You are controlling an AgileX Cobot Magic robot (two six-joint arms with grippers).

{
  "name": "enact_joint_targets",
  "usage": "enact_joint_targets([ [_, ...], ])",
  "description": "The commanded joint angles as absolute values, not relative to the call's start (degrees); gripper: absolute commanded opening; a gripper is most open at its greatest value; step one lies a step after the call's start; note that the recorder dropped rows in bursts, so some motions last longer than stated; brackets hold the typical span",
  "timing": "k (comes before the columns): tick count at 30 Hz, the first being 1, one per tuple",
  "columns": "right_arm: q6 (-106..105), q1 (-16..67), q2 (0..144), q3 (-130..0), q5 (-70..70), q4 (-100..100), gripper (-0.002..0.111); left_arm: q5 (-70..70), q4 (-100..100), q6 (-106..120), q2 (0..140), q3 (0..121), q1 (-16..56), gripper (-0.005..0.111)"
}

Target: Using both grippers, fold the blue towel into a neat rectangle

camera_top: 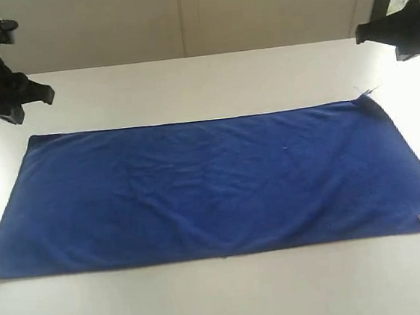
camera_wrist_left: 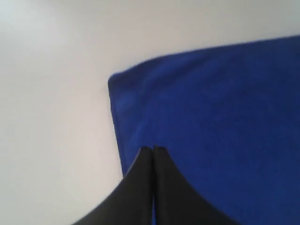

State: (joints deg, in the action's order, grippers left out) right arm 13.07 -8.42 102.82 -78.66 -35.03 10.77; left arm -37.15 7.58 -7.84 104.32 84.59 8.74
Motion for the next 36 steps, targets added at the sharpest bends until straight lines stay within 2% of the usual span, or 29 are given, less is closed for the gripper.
enact_joint_targets([
  [1, 11.4, -7.8, 96.1, -72.0, -36.0, 8.5, 0.000, -47.4, 2.2, -4.3, 99.7, 84.6, 8.7, 0.000],
  [6, 11.4, -7.8, 87.3, -62.5, -35.5, 5.8, 0.000, -49.0, -8.5, 2.1, 92.9, 82.5, 8.7, 0.000],
  [11, 11.9, -7.8, 70.4, -49.8, -31.7, 5.8, 0.000, -41.3, -9.7, 3.2, 74.4, 65.7, 8.7, 0.000],
  [20, 11.9, -7.8, 47.6, -38.7, -24.5, 6.0, 0.000, -32.7, -9.7, 1.0, 48.4, 44.7, 8.7, 0.000],
  [26, 11.9, -7.8, 42.9, -34.9, -22.6, 6.0, 0.000, -32.7, -9.7, 1.3, 36.5, 40.4, 8.7, 0.000],
  [36, 16.7, -7.8, 45.0, -32.6, -20.3, 5.9, 0.000, -32.8, -9.7, 1.3, 34.0, 40.4, 8.7, 0.000],
])
